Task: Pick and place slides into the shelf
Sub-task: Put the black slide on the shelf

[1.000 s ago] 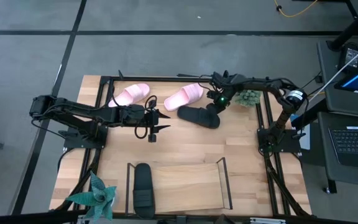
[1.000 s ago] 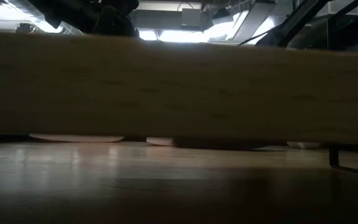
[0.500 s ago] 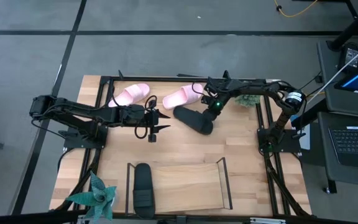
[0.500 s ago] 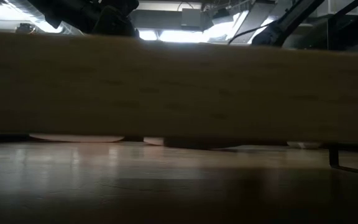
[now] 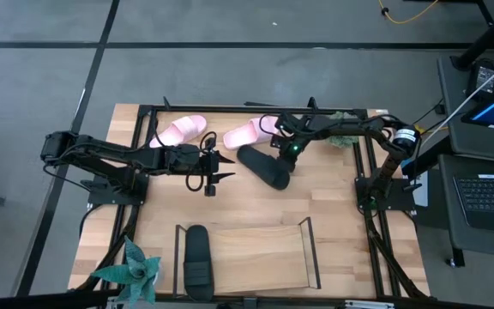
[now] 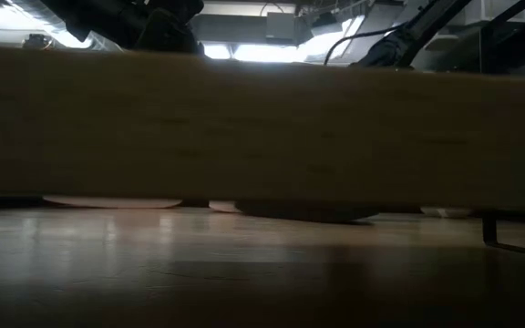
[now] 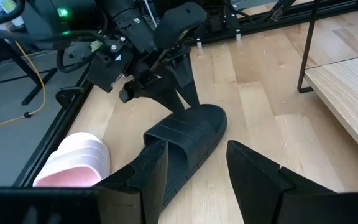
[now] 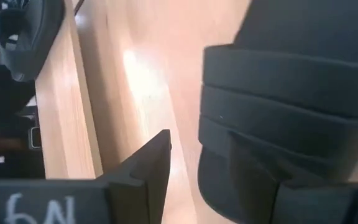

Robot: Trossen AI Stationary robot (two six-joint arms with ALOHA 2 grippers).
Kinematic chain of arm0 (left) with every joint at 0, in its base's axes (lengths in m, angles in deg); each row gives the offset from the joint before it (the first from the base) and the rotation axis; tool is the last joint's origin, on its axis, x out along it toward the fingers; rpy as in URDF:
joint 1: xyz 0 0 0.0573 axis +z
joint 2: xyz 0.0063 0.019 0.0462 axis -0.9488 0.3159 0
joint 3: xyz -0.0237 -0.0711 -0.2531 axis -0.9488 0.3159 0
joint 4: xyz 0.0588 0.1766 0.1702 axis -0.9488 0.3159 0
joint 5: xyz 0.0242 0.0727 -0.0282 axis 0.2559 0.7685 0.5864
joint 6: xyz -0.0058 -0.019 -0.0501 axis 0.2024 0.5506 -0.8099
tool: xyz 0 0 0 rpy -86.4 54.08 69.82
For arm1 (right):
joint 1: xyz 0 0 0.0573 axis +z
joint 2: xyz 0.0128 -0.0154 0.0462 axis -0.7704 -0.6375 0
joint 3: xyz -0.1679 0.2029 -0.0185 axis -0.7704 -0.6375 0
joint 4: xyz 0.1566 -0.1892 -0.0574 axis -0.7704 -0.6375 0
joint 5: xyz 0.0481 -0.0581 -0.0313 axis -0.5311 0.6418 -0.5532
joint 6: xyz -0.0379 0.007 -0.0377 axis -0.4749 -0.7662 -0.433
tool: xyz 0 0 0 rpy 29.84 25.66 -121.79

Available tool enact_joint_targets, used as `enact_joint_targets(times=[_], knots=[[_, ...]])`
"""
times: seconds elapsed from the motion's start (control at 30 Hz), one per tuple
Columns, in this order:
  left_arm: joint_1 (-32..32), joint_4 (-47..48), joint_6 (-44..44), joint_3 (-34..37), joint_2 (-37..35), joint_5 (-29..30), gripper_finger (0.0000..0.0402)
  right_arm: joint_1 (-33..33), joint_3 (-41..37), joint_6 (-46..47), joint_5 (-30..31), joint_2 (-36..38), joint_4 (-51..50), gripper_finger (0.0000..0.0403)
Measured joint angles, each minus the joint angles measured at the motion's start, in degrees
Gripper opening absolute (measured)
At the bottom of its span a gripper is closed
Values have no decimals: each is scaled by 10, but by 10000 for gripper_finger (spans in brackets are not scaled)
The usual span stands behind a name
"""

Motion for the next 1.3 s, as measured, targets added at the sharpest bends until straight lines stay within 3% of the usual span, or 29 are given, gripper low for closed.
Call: enact_joint_targets(times=[0.1,0.23,0.33,0.47,0.7,0.8,1.03,1.3], knots=[[0,0,0,0,0,0,158,2,11,-19,-16,0,-1,152],[0,0,0,0,0,0,158,1,39,-32,-90,0,-24,141],[0,0,-1,0,0,0,158,2,68,-65,-87,0,-69,122],[0,0,-1,0,0,0,158,2,111,-124,-41,0,-140,86],[0,-1,-16,0,0,0,158,3,168,-204,112,0,-228,9],[0,-3,-17,0,0,0,158,3,174,-213,162,0,-229,9],[0,-3,-16,0,0,0,158,-5,174,-237,178,0,-245,5],[0,-10,-27,0,0,-32,158,-26,174,-239,263,36,-273,4]])
